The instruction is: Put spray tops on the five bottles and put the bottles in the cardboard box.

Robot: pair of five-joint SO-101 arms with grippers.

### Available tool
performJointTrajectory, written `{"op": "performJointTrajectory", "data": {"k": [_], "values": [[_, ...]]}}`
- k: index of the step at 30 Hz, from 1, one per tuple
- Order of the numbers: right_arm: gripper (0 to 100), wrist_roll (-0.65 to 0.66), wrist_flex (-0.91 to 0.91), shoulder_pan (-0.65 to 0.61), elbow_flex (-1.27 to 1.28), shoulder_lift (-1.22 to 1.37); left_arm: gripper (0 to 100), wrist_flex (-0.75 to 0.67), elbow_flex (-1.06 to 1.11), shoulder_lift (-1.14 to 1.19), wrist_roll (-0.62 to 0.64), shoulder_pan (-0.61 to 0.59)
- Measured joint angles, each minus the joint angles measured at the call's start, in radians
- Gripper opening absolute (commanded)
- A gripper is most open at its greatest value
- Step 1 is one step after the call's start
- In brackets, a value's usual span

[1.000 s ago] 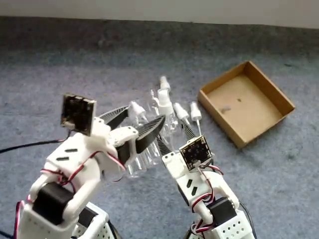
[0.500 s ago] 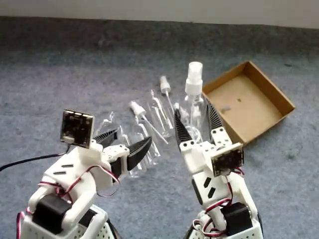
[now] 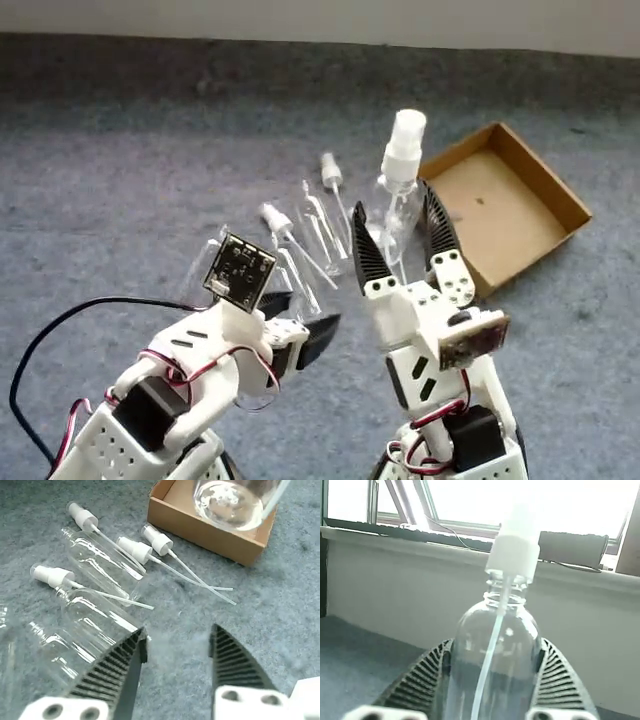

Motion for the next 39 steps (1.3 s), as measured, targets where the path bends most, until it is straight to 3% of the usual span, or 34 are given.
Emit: {"op": "performJointTrajectory", "data": {"k": [6, 12, 21, 29, 36, 39], "values": [[12.7, 0.0, -0.028, 0.002, 0.003, 0.187, 4, -0.06, 0.021, 0.0, 0.0, 0.005], [12.7, 0.0, -0.029, -0.031, -0.029, 0.195, 4, -0.238, 0.109, 0.0, 0.0, 0.017], [12.7, 0.0, -0.069, -0.037, -0.031, 0.195, 1, -0.344, 0.163, 0.0, 0.0, 0.192], [12.7, -0.21, -0.074, -0.037, -0.031, 0.195, 1, -0.456, 0.163, 0.0, 0.0, 0.192], [12.7, -0.23, -0.074, -0.035, -0.031, 0.195, 1, -0.546, 0.201, 0.0, 0.0, 0.101], [12.7, -0.235, -0.074, -0.04, -0.031, 0.195, 1, -0.646, 0.284, 0.0, 0.0, 0.077]]}}
